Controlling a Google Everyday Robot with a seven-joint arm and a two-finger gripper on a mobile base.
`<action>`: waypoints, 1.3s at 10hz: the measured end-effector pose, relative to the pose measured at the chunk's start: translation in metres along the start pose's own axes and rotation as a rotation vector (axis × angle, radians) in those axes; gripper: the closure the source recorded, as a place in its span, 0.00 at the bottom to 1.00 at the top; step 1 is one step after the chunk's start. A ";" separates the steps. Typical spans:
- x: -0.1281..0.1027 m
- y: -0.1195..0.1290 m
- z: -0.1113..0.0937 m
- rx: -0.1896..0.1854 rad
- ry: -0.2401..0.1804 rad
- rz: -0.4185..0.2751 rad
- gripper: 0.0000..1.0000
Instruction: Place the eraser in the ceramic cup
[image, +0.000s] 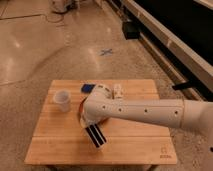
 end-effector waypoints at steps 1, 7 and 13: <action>0.016 0.005 -0.006 0.017 0.018 0.019 1.00; 0.062 0.022 -0.019 0.071 0.057 0.075 1.00; 0.063 0.022 -0.020 0.071 0.059 0.076 1.00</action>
